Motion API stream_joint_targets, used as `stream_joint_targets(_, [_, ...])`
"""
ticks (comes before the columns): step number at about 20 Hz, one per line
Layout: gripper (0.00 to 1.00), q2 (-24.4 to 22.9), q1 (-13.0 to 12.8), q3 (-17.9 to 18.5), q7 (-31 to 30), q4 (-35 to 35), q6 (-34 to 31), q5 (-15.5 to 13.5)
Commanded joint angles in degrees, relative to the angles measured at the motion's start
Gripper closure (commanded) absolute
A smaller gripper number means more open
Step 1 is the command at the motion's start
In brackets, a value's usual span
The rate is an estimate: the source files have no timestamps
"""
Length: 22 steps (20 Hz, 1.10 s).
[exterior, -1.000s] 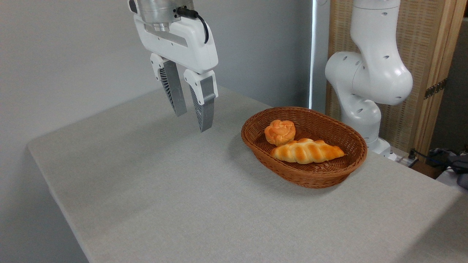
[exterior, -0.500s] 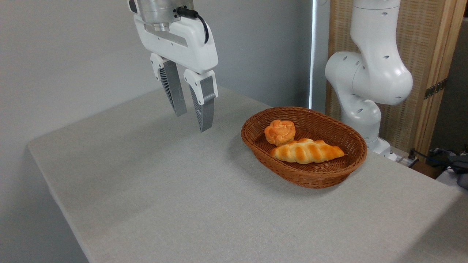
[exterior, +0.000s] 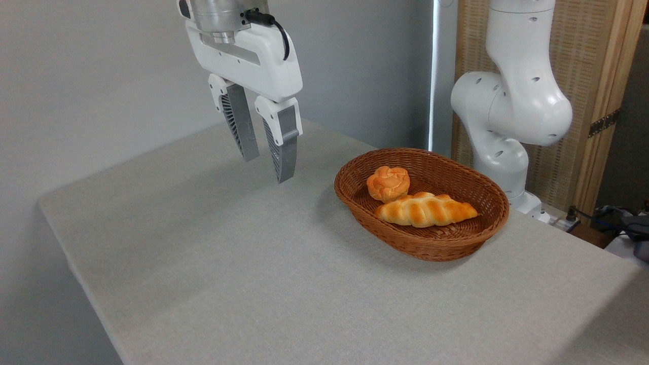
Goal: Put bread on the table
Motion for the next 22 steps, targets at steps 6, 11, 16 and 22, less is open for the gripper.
stream_joint_targets(6, [0.0, 0.4, -0.1, 0.1, 1.0, 0.5, -1.2, -0.1])
stream_joint_targets(11, [0.0, 0.4, -0.5, 0.0, 0.7, -0.1, -1.2, -0.1])
stream_joint_targets(16, [0.0, 0.3, -0.6, -0.2, 0.1, -0.4, -1.3, -0.3])
stream_joint_targets(22, [0.0, -0.2, -0.6, -1.5, -2.6, -0.8, -1.6, -0.8])
